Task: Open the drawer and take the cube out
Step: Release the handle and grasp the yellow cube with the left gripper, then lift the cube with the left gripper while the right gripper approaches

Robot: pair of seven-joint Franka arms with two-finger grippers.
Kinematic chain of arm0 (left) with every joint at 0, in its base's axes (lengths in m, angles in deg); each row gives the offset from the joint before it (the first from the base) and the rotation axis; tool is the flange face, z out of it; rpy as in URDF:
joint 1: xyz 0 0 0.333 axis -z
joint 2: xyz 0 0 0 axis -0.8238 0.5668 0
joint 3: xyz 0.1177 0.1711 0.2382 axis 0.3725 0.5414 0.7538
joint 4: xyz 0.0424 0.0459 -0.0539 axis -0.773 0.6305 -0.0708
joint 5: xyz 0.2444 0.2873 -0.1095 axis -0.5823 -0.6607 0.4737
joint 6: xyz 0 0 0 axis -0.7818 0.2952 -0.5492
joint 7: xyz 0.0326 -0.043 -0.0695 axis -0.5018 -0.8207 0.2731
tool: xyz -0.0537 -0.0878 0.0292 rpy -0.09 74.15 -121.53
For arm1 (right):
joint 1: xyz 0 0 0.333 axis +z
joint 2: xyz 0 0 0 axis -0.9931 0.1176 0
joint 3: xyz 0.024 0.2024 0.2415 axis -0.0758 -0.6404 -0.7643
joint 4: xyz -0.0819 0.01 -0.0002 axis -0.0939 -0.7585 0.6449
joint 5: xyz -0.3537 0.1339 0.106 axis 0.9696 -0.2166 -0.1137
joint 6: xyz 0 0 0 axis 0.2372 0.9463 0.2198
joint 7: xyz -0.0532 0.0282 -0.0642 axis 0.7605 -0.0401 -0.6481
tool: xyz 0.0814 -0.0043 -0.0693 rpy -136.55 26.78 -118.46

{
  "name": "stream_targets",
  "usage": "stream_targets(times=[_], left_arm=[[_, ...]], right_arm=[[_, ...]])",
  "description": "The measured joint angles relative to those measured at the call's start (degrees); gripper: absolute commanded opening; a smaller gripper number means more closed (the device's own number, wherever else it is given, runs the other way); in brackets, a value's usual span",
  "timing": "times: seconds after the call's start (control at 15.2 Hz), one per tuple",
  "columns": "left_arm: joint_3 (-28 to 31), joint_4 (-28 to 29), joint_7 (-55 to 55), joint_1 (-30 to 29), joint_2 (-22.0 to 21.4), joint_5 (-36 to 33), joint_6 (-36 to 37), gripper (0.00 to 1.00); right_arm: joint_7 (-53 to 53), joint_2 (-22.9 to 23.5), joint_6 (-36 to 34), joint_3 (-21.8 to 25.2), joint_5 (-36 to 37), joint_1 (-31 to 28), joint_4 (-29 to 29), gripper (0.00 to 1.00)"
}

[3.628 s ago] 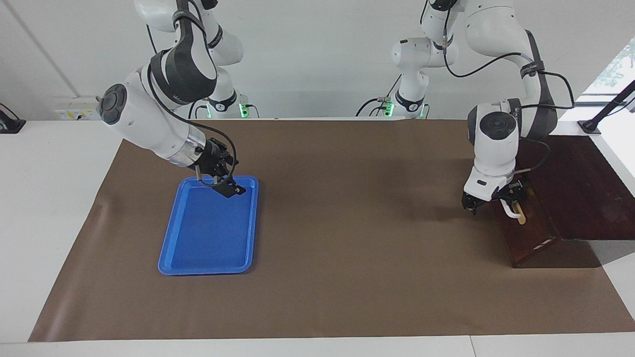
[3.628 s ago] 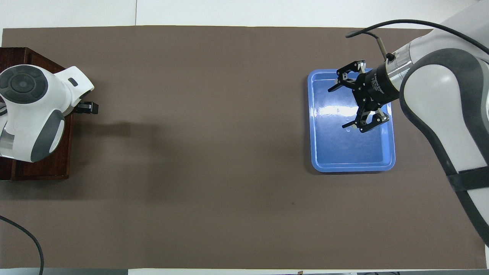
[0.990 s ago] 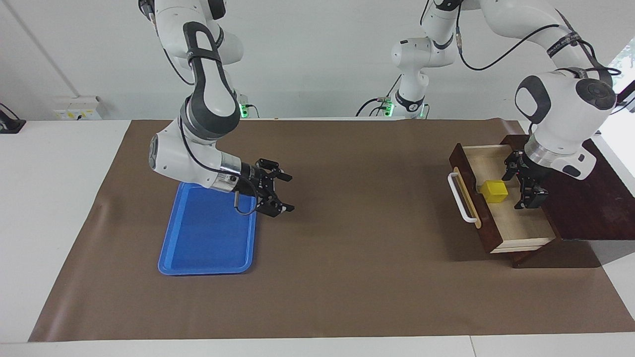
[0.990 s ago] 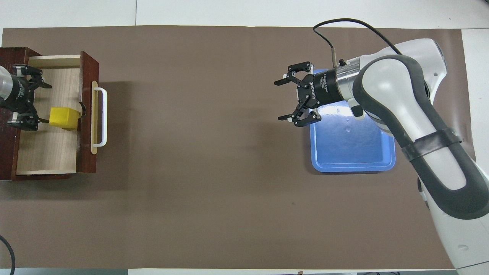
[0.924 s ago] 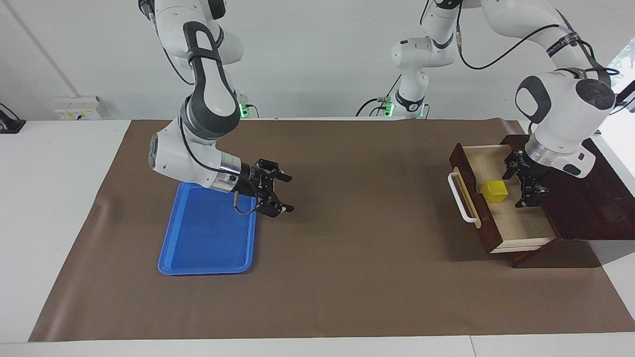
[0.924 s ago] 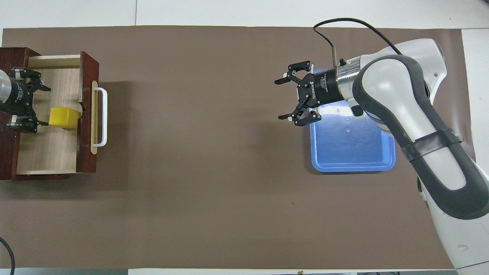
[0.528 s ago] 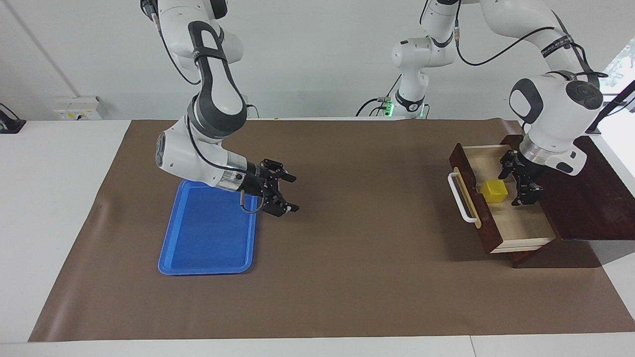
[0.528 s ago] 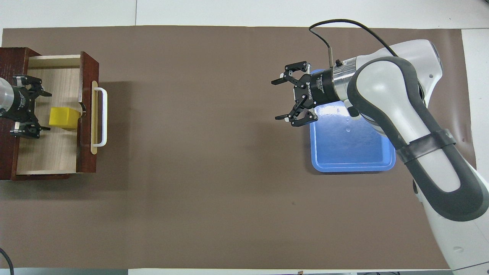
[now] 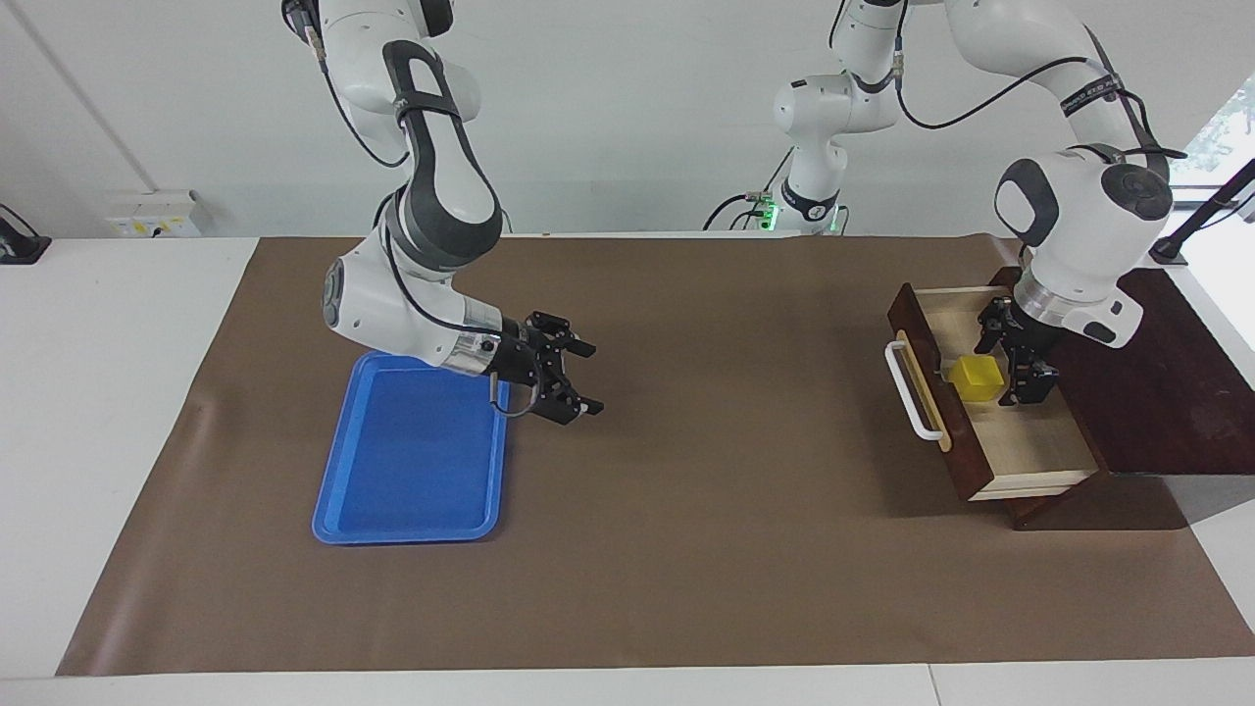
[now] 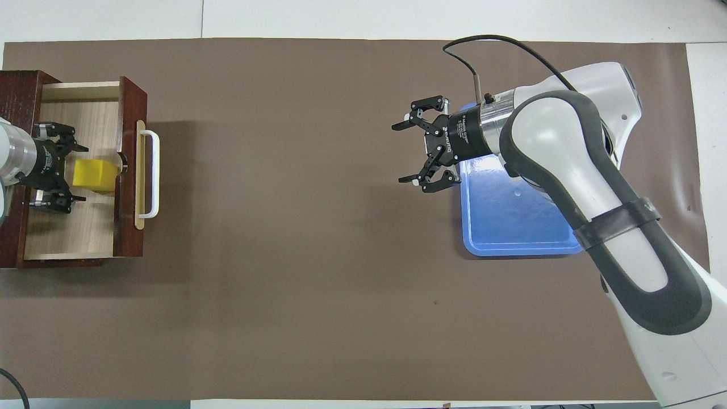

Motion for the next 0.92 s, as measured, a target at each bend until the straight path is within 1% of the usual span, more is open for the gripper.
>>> stream_targets(times=[0.07, 0.2, 0.26, 0.33, 0.4, 0.73, 0.92], left_arm=[[0.0, 0.03, -0.01, 0.0, 0.0, 0.0, -0.08, 0.62], [0.0, 0.05, -0.02, 0.0, 0.0, 0.0, -0.25, 0.3], [0.0, 0.06, -0.02, 0.0, 0.0, 0.0, -0.39, 0.17], [0.0, 0.07, -0.02, 0.0, -0.02, 0.0, -0.52, 0.07], [0.0, 0.07, -0.02, 0.0, -0.04, 0.0, -0.66, 0.0], [-0.02, 0.03, -0.01, 0.0, -0.04, -0.01, -1.07, 0.0], [-0.09, -2.26, 0.03, 0.43, -0.07, -0.17, 0.1, 0.0]], right_arm=[[0.0, 0.0, 0.06, 0.0, 0.0, 0.0, 0.01, 1.0], [0.0, 0.0, 0.09, 0.0, 0.0, 0.0, 0.03, 1.0], [0.0, 0.0, 0.11, 0.0, 0.0, 0.0, 0.04, 1.0], [0.0, 0.0, 0.17, 0.0, 0.0, 0.0, 0.04, 1.0], [0.0, 0.0, 0.23, 0.0, 0.0, 0.0, 0.05, 1.0], [0.0, 0.0, 0.32, 0.0, 0.0, 0.0, 0.07, 1.0], [0.0, 0.0, 0.32, 0.0, 0.0, 0.0, 0.07, 1.0]])
